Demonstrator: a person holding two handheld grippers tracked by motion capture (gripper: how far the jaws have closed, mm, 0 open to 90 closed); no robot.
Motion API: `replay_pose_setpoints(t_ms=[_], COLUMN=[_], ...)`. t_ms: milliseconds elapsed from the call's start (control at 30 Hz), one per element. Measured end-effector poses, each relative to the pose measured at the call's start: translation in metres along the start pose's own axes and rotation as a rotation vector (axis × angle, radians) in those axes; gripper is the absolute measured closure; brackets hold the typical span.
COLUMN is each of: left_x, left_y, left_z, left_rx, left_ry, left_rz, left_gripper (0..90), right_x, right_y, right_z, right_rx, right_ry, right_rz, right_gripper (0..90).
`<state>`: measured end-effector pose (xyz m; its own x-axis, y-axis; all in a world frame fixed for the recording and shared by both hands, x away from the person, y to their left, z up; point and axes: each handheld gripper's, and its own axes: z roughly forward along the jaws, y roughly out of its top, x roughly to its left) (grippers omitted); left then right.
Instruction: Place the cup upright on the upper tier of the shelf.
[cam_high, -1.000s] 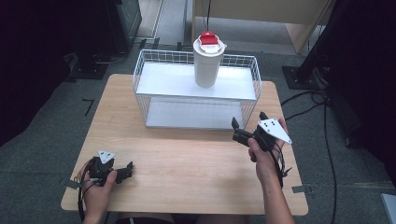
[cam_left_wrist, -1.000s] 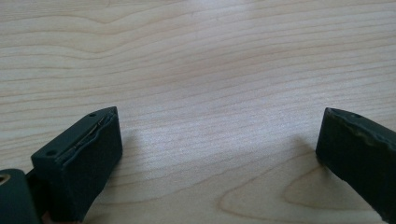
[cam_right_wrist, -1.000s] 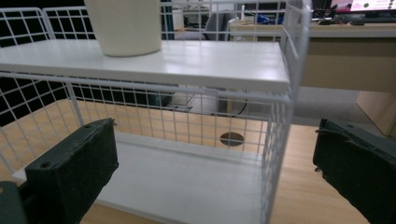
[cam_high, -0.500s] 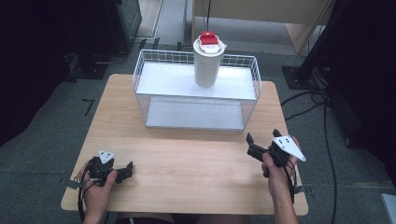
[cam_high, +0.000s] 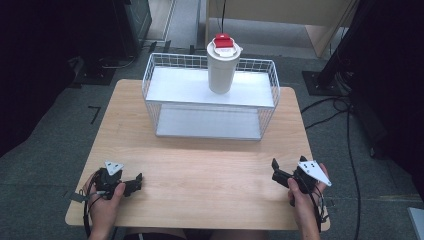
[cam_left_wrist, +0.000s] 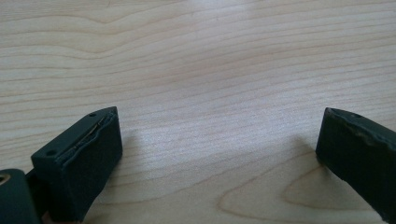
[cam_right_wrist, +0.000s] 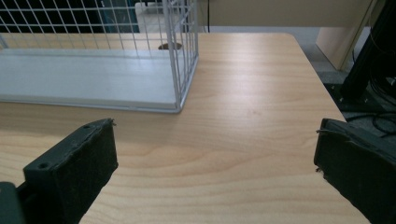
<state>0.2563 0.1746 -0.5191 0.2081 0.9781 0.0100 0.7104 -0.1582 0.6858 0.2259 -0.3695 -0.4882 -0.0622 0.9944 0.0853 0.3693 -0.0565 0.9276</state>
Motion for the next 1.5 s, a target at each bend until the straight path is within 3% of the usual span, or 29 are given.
replay_pose_setpoints(t_ms=[300, 500, 600, 667, 767, 833, 900, 933, 1033, 1500], left_x=[0.0, 0.0, 0.0, 0.0, 0.0, 0.0, 0.0, 0.0, 0.0, 0.0], left_y=[0.0, 0.0, 0.0, 0.0, 0.0, 0.0, 0.0, 0.0, 0.0, 0.0], left_z=[0.0, 0.0, 0.0, 0.0, 0.0, 0.0, 0.0, 0.0, 0.0, 0.0], left_rx=[0.0, 0.0, 0.0, 0.0, 0.0, 0.0, 0.0, 0.0, -0.001, 0.0], left_ry=[0.0, 0.0, 0.0, 0.0, 0.0, 0.0, 0.0, 0.0, 0.001, 0.001], left_rz=[0.0, 0.0, 0.0, 0.0, 0.0, 0.0, 0.0, 0.001, 0.002, 0.002], left_gripper=[0.9, 0.9, 0.9, 0.8, 0.9, 0.9, 0.9, 0.9, 0.9, 0.9], right_x=[-0.012, -0.02, -0.023, -0.027, -0.028, -0.032, -0.033, -0.034, -0.036, -0.04], right_y=[-0.015, -0.026, -0.032, -0.036, -0.037, -0.038, -0.039, -0.04, -0.041, -0.042], right_z=[-0.003, -0.007, -0.008, -0.009, -0.01, -0.01, -0.01, -0.01, -0.009, -0.01], right_rx=[0.05, 0.123, 0.165, 0.223, 0.234, 0.281, 0.298, 0.342, 0.387, 0.405], right_ry=[-0.03, -0.055, -0.057, -0.029, -0.03, -0.051, -0.046, -0.052, -0.051, -0.029], right_rz=[-0.014, -0.039, -0.05, -0.044, -0.045, -0.038, -0.04, -0.042, -0.043, -0.054], right_gripper=[0.0, 0.0, 0.0, 0.0, 0.0, 0.0, 0.0, 0.0, 0.0, 0.0])
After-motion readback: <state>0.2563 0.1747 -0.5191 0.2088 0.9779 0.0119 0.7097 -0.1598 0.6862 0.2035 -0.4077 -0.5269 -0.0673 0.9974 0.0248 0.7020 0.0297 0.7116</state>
